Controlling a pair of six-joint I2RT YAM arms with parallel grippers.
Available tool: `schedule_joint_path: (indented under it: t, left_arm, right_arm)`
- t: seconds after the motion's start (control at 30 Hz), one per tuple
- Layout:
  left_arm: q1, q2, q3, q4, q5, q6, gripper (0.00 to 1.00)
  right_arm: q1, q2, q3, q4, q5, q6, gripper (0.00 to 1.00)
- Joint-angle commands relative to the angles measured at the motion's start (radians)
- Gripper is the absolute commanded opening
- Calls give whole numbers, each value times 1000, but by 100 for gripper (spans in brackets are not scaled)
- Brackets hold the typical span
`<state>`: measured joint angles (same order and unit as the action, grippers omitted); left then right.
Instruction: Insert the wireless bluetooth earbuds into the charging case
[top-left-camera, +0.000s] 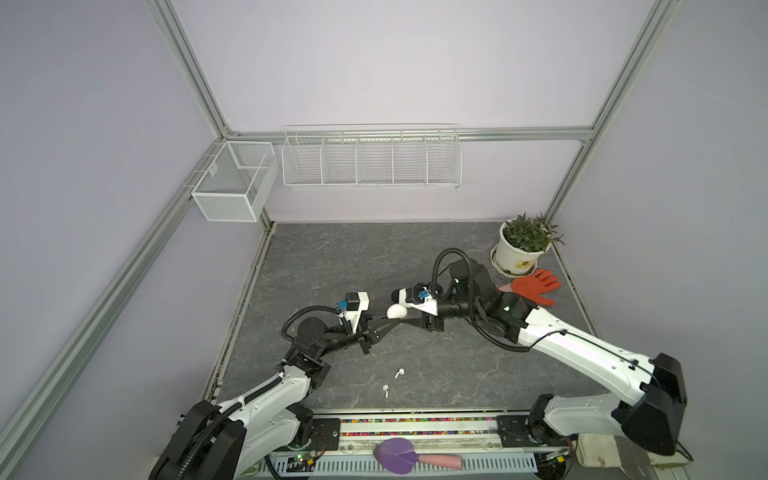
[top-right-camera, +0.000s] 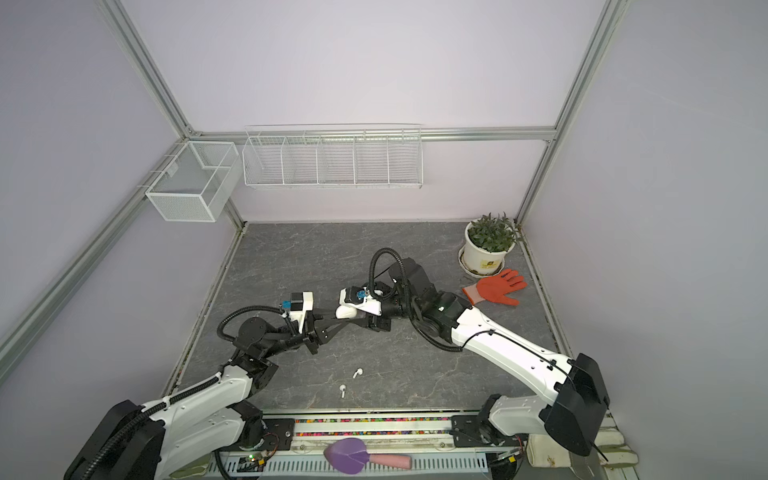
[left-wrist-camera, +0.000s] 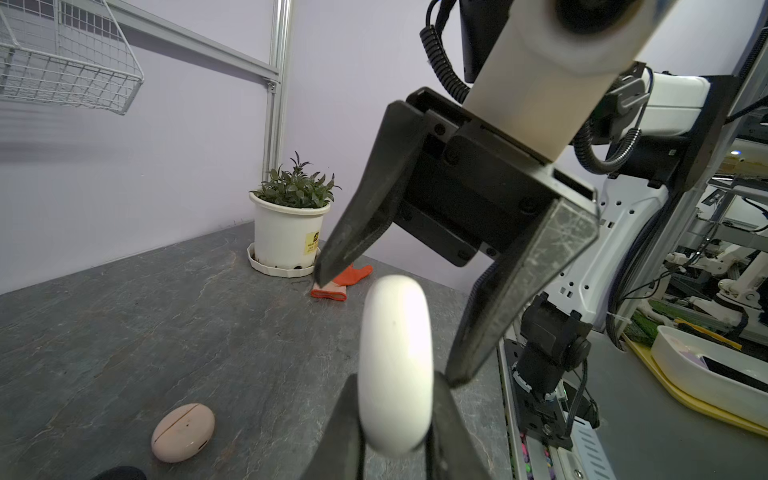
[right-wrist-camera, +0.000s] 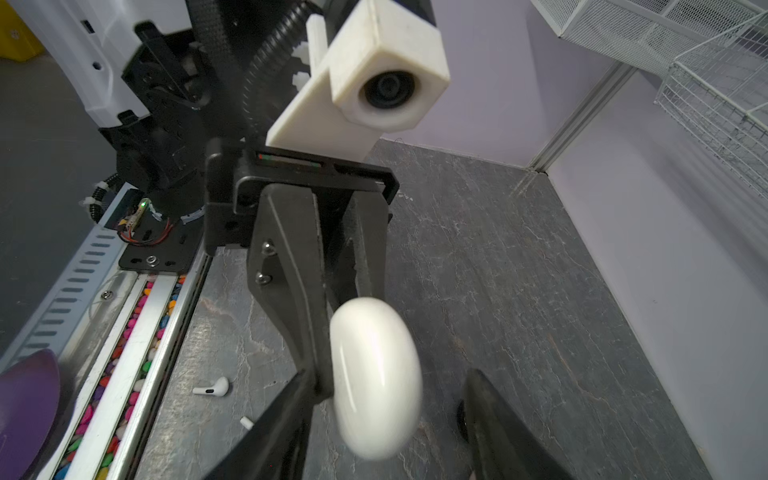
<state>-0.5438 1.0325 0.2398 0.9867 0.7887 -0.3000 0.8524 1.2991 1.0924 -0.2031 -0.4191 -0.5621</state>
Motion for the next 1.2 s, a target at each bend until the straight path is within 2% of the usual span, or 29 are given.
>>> schedule_joint_path:
  t: [0.0,0.37,1.17]
  left_arm:
    - [-5,-3,-1,17,-5,22,0]
    - [-5,-2,-3,15,-6,21,0]
    - [-5,-2,-8,1,-3,21,0]
  right_arm:
    - [-4,-26,21,25,-15,-16,60]
    - [-10,-8,23,68,35,-10,61]
    - [-11,9,40,100,65,0,60]
